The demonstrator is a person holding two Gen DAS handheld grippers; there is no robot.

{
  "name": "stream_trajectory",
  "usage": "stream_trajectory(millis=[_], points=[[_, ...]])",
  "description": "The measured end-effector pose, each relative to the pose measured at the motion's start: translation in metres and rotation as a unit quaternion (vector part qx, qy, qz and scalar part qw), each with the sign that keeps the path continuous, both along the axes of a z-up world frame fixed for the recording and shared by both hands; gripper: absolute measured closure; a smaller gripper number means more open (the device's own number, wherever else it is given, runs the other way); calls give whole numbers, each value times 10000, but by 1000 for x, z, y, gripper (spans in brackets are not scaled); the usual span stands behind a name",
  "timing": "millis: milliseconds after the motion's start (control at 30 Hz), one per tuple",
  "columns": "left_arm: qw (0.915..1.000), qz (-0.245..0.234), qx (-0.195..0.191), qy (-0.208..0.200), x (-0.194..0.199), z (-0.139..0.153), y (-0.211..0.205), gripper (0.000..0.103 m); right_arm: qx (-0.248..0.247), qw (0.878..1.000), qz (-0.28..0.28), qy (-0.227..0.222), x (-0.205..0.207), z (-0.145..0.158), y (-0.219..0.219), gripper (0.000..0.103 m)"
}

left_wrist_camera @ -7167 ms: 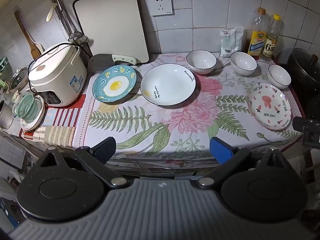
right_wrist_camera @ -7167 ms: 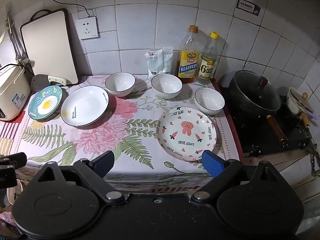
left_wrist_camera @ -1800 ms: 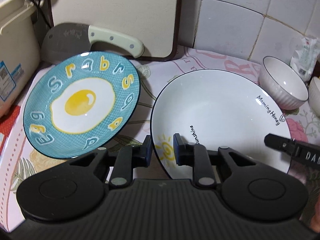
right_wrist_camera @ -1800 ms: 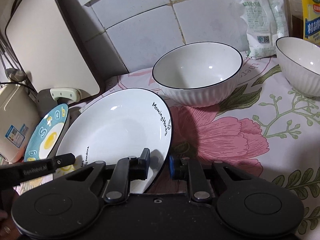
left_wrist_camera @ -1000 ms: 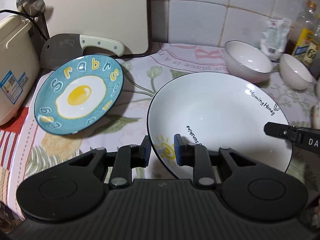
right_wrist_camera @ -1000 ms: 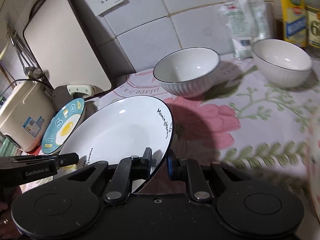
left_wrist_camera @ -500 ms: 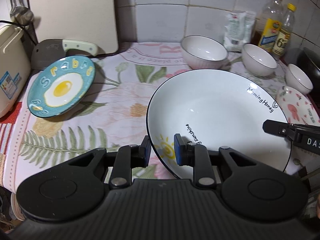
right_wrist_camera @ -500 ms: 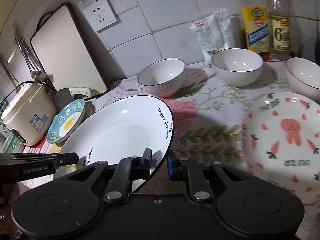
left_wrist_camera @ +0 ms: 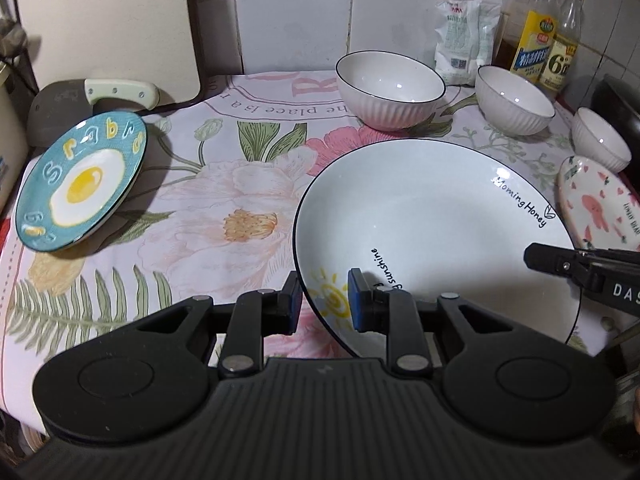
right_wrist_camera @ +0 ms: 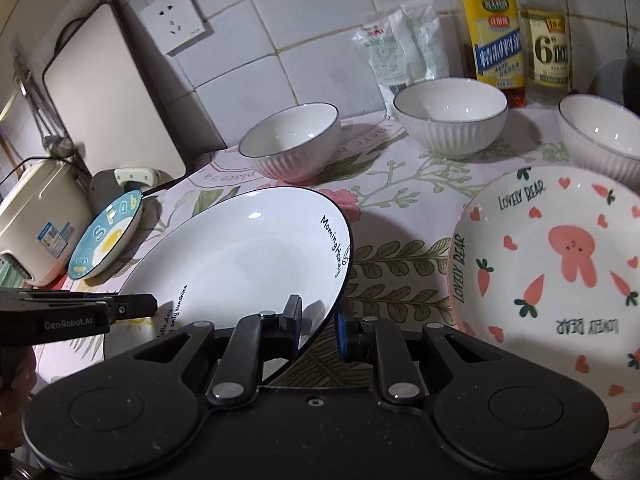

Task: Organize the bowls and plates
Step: 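Close both grippers on the white plate rim and lift it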

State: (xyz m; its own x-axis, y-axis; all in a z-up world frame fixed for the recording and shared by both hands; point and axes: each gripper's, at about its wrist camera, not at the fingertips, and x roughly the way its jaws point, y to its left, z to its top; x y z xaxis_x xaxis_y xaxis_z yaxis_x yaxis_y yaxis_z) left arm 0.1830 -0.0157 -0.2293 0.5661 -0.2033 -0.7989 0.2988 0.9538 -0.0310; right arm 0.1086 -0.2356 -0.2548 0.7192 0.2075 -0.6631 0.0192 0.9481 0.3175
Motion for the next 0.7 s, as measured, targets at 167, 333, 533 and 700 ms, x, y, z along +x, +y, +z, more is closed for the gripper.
stream_trajectory(millis=[167,333,533,700], points=[[10000,28,81,-7,7,-4,1,81,61,9999,-125,69,7,-6,4,82],[9999,-21,34,152,11,-12,3,81,-45,9999,-108,90,12,-10,7,81],[9990,65,-60,442,12,-17,8,81,-2,9986,-177,501,18,-13,7,81],[9980,114,11,621,12,-19,7,82,9,9973,-224,694,21,-17,5,81]])
